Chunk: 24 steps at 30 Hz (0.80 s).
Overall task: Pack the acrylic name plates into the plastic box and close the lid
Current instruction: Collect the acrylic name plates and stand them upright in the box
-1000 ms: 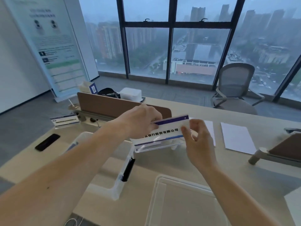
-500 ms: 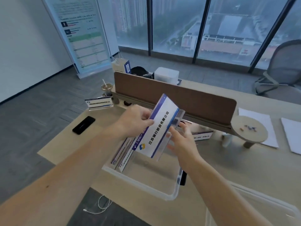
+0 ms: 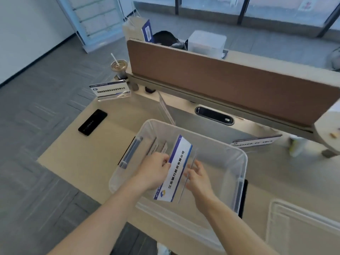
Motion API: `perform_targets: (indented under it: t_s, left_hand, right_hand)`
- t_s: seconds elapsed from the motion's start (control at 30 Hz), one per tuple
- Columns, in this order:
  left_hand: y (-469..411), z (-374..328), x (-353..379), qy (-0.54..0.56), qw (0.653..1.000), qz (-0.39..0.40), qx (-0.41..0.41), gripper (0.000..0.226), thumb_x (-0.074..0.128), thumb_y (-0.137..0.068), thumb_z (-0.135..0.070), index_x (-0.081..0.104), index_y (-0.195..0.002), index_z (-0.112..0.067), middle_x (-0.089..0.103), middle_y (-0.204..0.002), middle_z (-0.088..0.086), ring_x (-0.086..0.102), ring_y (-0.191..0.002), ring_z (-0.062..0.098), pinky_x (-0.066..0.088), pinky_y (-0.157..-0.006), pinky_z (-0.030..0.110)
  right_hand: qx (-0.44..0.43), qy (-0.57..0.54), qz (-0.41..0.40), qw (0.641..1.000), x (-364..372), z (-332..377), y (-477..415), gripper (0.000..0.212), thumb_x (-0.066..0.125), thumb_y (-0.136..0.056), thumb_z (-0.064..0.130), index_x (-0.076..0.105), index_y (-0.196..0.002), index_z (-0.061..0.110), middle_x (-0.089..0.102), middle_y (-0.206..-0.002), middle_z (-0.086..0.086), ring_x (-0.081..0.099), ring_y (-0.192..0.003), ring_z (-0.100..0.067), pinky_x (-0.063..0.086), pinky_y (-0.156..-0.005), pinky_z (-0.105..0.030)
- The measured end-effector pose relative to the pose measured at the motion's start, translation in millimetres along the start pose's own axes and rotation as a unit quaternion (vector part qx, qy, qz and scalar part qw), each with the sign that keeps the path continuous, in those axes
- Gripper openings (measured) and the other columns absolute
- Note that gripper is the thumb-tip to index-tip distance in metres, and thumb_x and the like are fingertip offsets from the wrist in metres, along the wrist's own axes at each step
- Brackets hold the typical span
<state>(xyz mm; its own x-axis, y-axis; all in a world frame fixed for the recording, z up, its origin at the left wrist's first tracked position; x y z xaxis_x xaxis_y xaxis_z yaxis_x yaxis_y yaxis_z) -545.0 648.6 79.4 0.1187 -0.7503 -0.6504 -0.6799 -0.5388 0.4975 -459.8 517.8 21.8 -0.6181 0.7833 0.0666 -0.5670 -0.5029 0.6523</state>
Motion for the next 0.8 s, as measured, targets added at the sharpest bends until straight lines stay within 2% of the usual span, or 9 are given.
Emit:
perform_targets:
  t_s: [0.1,0.2,0.27,0.33,0.43,0.6,0.67,0.77,0.8]
  left_hand:
    - [-20,17,21,-0.018,1.0,0.001,-0.005,0.031,0.05,-0.103,-0.018,0.064,-0.076,-0.026,0.071,-0.079,-0.005,0.068,-0.075,0.017,0.049,-0.057,0.027]
    - [-39,26,36,-0.04,0.999,0.004,0.001,0.029,0.049,-0.104,-0.015,0.059,-0.078,-0.02,0.069,-0.082,0.003,0.066,-0.081,0.027,0.037,-0.057,0.028]
    - [-48,31,43,-0.05,0.999,0.003,-0.003,0.024,0.049,-0.104,-0.015,0.057,-0.081,-0.016,0.071,-0.089,0.011,0.066,-0.09,0.034,0.039,-0.065,0.031]
    - [-55,38,50,-0.069,0.997,0.012,-0.014,0.019,0.051,-0.103,-0.016,0.063,-0.089,-0.011,0.073,-0.098,0.017,0.068,-0.097,0.038,0.044,-0.071,0.036]
    - [-61,44,54,-0.097,0.995,0.025,-0.01,0.015,0.057,-0.099,-0.018,0.066,-0.1,-0.006,0.074,-0.102,0.019,0.069,-0.103,0.04,0.052,-0.08,0.043]
    - [-67,48,51,-0.131,0.991,0.032,0.003,0.013,0.057,-0.101,-0.02,0.065,-0.105,-0.011,0.072,-0.107,0.015,0.067,-0.107,0.036,0.053,-0.083,0.042]
    - [-70,52,48,-0.129,0.991,0.033,0.008,0.012,0.055,-0.101,-0.02,0.064,-0.101,-0.012,0.071,-0.106,0.016,0.067,-0.105,0.037,0.052,-0.081,0.042]
    - [-76,57,43,-0.13,0.991,0.034,0.016,0.011,0.055,-0.101,-0.019,0.063,-0.098,-0.012,0.071,-0.104,0.016,0.068,-0.101,0.039,0.05,-0.074,0.041]
    - [-76,57,42,-0.134,0.99,0.033,0.017,0.011,0.055,-0.101,-0.019,0.063,-0.098,-0.012,0.07,-0.105,0.017,0.067,-0.102,0.04,0.049,-0.074,0.04]
  right_hand:
    - [0.013,0.037,-0.015,0.999,8,-21,-28,0.036,0.043,-0.099,0.005,0.064,-0.116,0.029,0.075,-0.099,0.004,0.071,-0.08,-0.004,0.052,-0.073,-0.027]
    - [0.044,0.056,-0.052,0.996,15,-34,-48,0.027,0.039,-0.098,0.004,0.06,-0.109,0.017,0.069,-0.084,0.011,0.064,-0.082,-0.011,0.048,-0.072,-0.027]
    - [0.063,0.066,-0.08,0.993,23,-42,-61,0.025,0.041,-0.098,0.011,0.059,-0.116,0.012,0.067,-0.108,0.001,0.062,-0.101,-0.021,0.05,-0.092,-0.039]
    - [0.084,0.088,-0.101,0.987,32,-57,-74,0.057,0.043,-0.087,0.031,0.054,-0.137,0.007,0.054,-0.14,-0.017,0.052,-0.129,-0.033,0.042,-0.112,-0.05]
    - [0.098,0.08,-0.11,0.986,42,-77,-93,0.078,0.037,-0.073,0.036,0.049,-0.144,0.009,0.051,-0.146,-0.017,0.049,-0.135,-0.034,0.038,-0.115,-0.053]
    - [0.115,0.069,-0.137,0.981,47,-120,-129,0.062,0.04,-0.068,0.04,0.062,-0.124,0.027,0.061,-0.124,-0.014,0.055,-0.122,-0.03,0.048,-0.1,-0.042]
    - [0.126,0.057,-0.134,0.981,48,-128,-135,0.058,0.041,-0.072,0.037,0.061,-0.126,0.026,0.062,-0.127,-0.012,0.055,-0.124,-0.029,0.045,-0.107,-0.047]
    - [0.12,0.045,-0.131,0.983,57,-111,-129,0.04,0.042,-0.075,0.03,0.06,-0.111,0.034,0.056,-0.118,-0.001,0.053,-0.119,-0.021,0.042,-0.105,-0.042]
    - [0.119,0.036,-0.134,0.983,60,-103,-125,0.044,0.043,-0.076,0.027,0.062,-0.115,0.031,0.057,-0.12,-0.001,0.053,-0.121,-0.021,0.041,-0.108,-0.04]
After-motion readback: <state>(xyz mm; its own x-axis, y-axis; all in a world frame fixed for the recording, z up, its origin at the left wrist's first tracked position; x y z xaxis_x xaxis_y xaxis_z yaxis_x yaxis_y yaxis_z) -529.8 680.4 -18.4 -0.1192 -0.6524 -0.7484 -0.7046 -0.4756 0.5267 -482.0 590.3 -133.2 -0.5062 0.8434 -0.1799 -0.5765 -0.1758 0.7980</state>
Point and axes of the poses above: each hand's wrist, its own y-axis away from the middle knuckle, its own x-axis out of the palm, z = x × y, the point moved 1 cm from there along -y, towards the middle knuckle
